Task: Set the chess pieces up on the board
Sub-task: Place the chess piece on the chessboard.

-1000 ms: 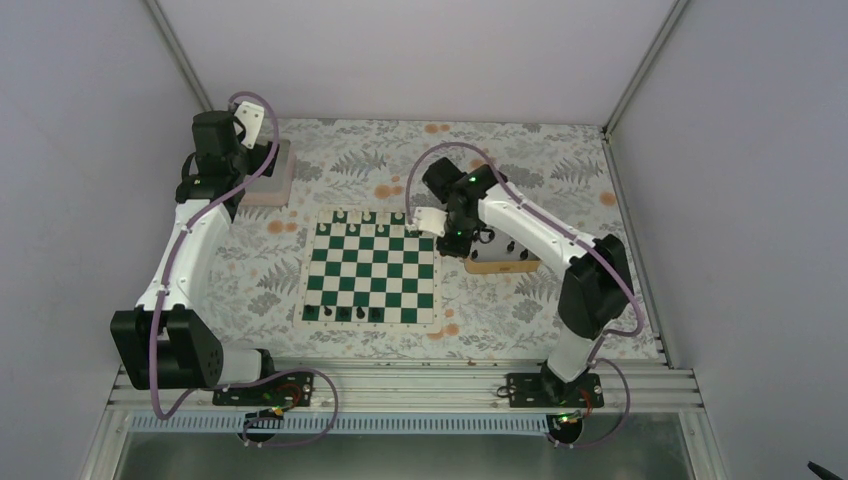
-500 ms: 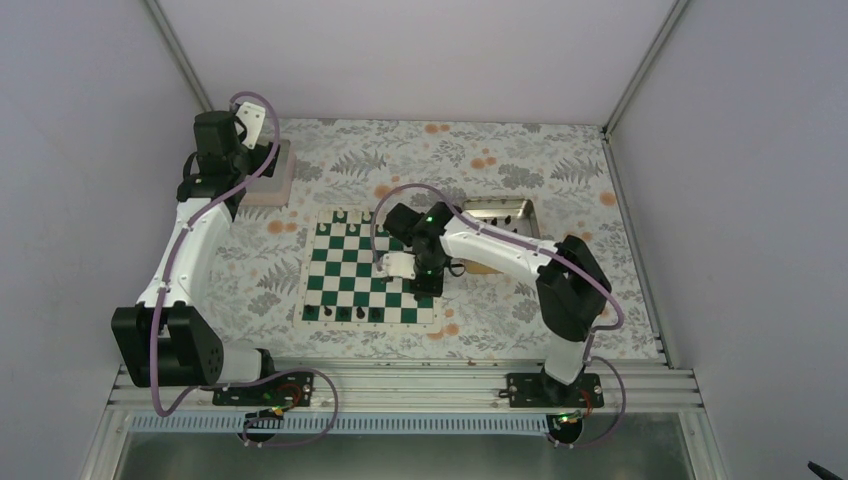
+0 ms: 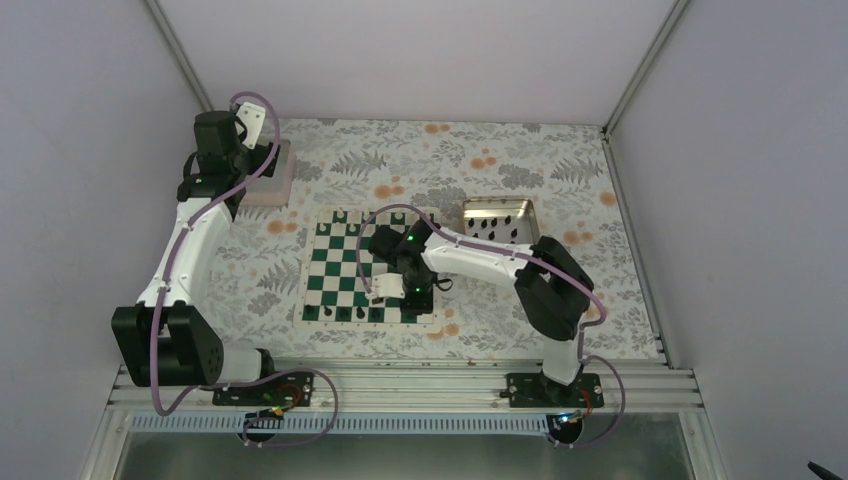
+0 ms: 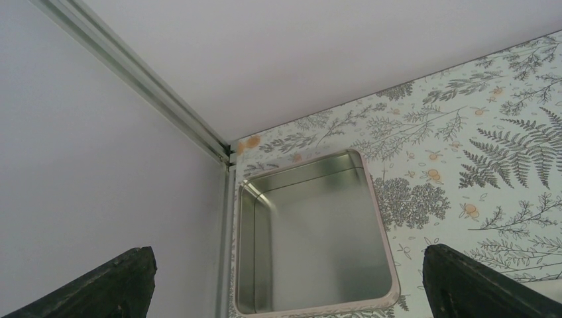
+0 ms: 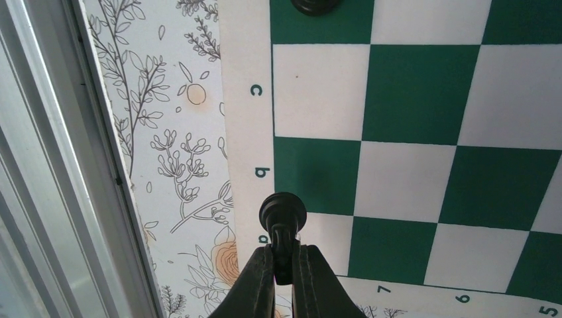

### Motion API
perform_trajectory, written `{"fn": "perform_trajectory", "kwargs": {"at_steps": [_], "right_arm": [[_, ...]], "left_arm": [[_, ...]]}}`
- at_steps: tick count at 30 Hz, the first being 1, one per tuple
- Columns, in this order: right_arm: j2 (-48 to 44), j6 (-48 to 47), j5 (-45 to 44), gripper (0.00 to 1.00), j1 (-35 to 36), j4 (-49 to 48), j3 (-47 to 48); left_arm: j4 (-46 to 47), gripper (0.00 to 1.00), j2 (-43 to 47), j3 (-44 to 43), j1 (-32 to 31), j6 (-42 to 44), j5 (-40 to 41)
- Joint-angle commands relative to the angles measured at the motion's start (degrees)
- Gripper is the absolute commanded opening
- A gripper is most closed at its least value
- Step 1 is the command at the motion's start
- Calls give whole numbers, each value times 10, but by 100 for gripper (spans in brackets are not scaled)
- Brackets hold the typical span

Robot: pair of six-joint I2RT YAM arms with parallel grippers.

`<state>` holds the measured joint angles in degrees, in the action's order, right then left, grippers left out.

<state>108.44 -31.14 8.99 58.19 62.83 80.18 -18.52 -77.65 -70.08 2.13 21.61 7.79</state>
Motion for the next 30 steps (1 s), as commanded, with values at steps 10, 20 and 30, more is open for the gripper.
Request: {"fn": "perform_trajectory", "kwargs": {"at_steps": [10, 20, 30], "right_arm": [[38, 8, -8, 5, 8, -7, 26], [45, 7, -16, 6, 8, -9, 36], [48, 4, -10, 8, 7, -5, 33]], "left_arm": [[12, 100, -4, -2, 2, -3, 0], [16, 100, 2, 6, 2, 2, 1], [15, 100, 2, 9, 2, 4, 3]]}}
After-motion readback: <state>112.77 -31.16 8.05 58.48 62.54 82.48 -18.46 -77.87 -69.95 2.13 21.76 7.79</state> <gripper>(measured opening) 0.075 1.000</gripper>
